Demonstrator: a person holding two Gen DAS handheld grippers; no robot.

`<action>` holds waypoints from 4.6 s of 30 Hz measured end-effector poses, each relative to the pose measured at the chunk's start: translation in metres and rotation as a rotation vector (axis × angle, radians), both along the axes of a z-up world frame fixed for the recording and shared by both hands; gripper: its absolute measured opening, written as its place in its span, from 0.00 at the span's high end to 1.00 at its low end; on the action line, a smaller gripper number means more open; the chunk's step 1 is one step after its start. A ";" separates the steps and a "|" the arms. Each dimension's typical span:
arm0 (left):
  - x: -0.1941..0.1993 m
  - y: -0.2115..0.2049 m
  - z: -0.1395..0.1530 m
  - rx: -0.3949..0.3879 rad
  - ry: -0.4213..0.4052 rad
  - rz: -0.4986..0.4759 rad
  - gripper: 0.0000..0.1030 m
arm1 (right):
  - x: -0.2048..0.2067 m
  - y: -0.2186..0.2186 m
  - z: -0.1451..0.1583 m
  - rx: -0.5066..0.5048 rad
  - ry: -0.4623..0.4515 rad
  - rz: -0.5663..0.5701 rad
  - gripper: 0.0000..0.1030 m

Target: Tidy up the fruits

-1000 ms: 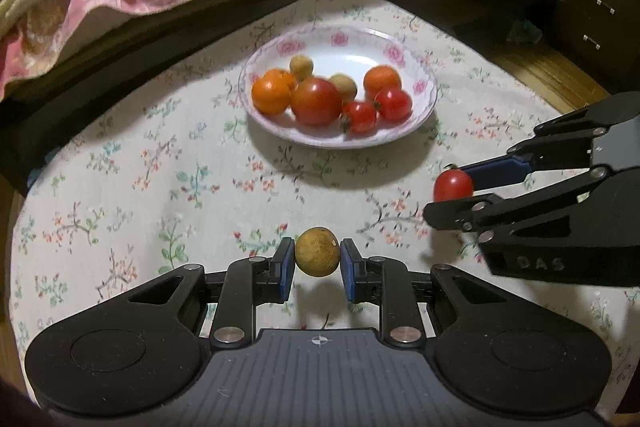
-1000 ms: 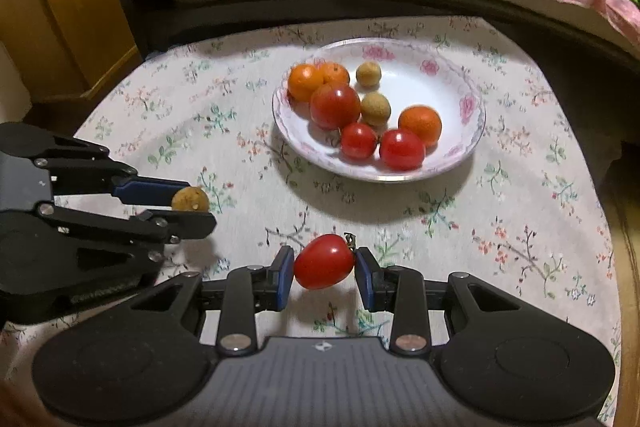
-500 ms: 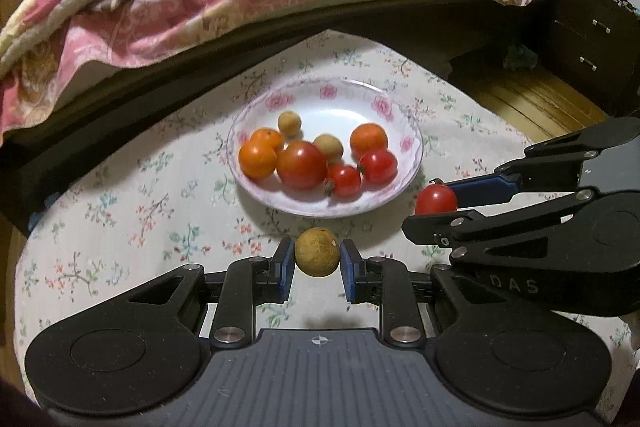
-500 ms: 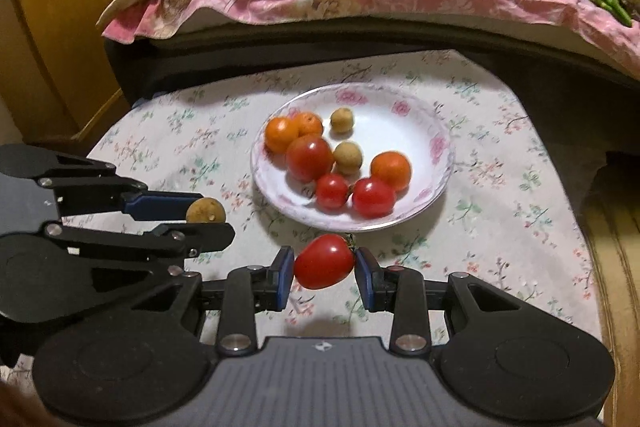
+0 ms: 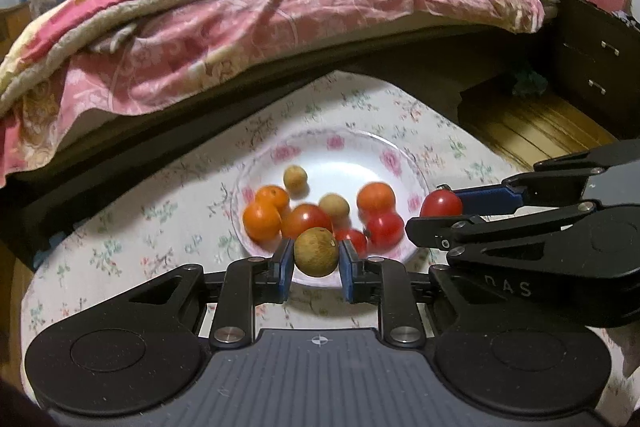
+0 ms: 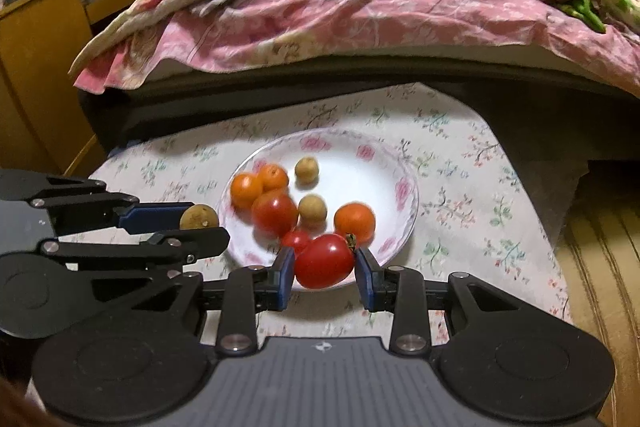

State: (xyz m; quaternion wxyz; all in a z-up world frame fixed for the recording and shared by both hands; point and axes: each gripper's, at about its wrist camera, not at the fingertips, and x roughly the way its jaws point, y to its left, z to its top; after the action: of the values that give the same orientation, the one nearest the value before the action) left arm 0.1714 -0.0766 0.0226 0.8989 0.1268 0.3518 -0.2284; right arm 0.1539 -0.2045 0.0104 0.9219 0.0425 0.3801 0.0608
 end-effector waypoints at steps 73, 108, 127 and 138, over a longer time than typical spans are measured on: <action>0.074 -0.001 -0.020 -0.037 -0.005 0.061 0.50 | 0.084 -0.024 -0.025 0.047 -0.030 -0.065 0.60; -0.017 0.018 0.011 0.001 -0.035 0.140 0.14 | -0.030 -0.010 0.007 0.071 -0.035 -0.127 0.53; -0.079 0.036 0.012 0.043 -0.084 0.197 0.00 | -0.099 0.007 0.007 0.092 -0.044 -0.159 0.50; -0.110 0.053 0.009 0.006 -0.046 0.226 0.00 | -0.138 0.020 0.002 0.098 -0.019 -0.149 0.50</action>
State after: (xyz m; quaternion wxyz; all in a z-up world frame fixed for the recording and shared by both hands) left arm 0.0613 -0.0237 0.0319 0.9263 0.0941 0.3439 -0.1217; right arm 0.0155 -0.1841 0.0121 0.9244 0.1149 0.3636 0.0108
